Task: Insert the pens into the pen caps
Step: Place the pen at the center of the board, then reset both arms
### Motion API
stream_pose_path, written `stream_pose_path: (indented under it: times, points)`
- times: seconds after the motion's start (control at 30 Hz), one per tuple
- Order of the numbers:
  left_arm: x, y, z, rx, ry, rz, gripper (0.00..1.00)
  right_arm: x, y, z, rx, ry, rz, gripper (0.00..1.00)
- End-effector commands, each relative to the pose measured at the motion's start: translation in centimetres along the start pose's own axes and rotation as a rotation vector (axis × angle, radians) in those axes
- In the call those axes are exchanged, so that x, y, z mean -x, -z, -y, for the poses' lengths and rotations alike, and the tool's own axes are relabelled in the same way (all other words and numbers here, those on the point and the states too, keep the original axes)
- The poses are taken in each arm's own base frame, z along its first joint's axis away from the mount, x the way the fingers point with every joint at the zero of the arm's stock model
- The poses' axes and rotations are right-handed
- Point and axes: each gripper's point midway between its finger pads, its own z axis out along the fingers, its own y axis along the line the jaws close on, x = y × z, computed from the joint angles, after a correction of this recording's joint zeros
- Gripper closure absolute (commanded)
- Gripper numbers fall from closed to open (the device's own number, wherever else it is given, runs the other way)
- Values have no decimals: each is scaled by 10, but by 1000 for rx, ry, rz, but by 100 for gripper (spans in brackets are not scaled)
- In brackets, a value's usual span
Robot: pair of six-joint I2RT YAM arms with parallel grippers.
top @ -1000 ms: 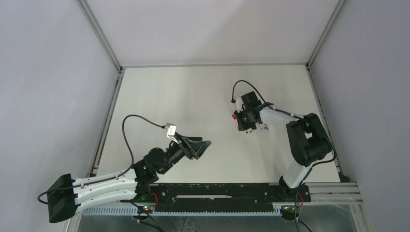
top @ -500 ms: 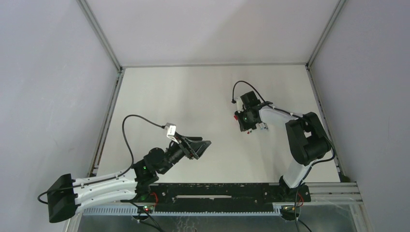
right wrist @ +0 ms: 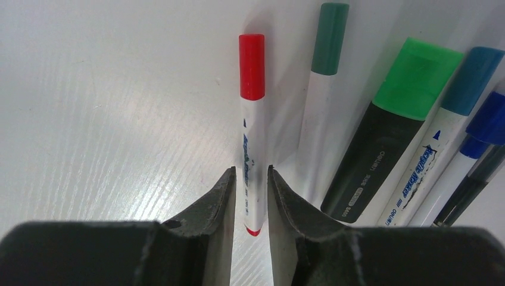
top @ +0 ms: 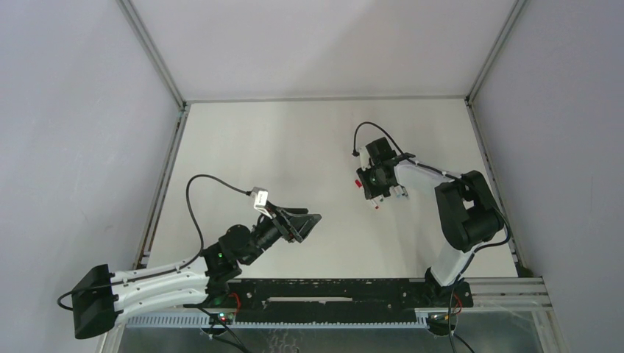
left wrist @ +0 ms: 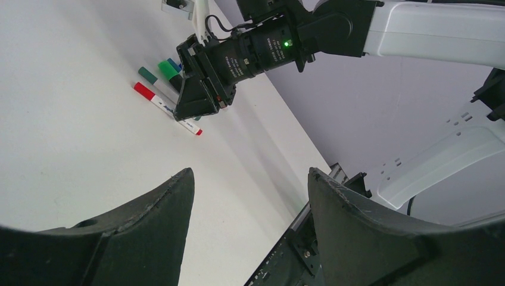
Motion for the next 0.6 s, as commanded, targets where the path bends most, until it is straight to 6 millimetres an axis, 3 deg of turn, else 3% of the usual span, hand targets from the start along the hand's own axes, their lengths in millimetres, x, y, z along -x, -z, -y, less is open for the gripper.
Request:
stream_pose_path:
  times: [0.0,0.27,0.43,0.57]
  points:
    - [7,-1,5,-16,9,24,26,16,5,1,-11,9,31,68]
    - [19,-2,15,-43,-14,44,26,33,31,11,-17,12,100,67]
    - [36,-9,17,-36,-61,35,25,50,76,18,36,61,212,63]
    - [62,-16,0,6,-49,60,25,58,125,27,68,122,327,56]
